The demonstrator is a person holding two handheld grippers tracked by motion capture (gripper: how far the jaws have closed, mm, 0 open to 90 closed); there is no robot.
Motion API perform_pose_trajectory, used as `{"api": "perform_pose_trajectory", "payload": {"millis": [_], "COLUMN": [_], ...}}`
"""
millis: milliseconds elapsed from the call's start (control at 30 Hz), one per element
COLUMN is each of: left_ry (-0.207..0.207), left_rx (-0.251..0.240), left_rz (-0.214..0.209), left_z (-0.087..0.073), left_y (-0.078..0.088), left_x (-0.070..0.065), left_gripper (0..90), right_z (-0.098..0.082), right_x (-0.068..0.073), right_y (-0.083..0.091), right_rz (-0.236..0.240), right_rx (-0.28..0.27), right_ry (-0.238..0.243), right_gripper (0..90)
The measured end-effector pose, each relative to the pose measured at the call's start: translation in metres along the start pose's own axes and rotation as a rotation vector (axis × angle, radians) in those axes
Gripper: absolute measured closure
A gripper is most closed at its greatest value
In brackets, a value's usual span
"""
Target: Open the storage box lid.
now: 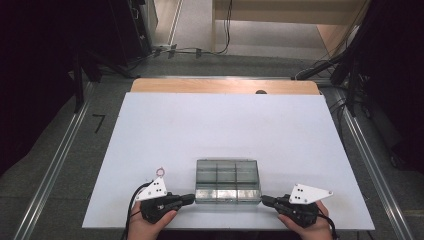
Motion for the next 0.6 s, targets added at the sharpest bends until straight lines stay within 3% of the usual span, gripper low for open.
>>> {"api": "perform_pose_trajectory", "payload": {"millis": [233, 367, 600], "left_ry": [-0.022, -0.054, -0.048], "left_rx": [-0.044, -0.053, -0.087], "left_rz": [-0.002, -0.005, 0.005], "left_z": [0.008, 0.014, 0.027], "left_y": [0.000, -0.002, -0.003], "left_x": [-0.004, -0.009, -0.006], "left_gripper": [89.4, 89.4, 89.4], "right_z": [0.009, 0.015, 0.026], "right_x": [-0.001, -0.003, -0.011], "right_y": [0.001, 0.002, 0.002], "right_rz": [-0.015, -0.023, -0.047], "right_rx": [-0.034, -0.062, -0.095], "right_ry": [0.001, -0.012, -0.032], "right_gripper": [88.7, 88.7, 88.7]}}
Point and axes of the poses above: each handheld gripper's, and its own axes: y roughly backward along the jaws, z roughly out of its top, x roughly to its left, the point moved 9 cm from there along -y, roughly forward along the jaws, and after that the axes turned 11 degrees about y, right-handed, at the moved point
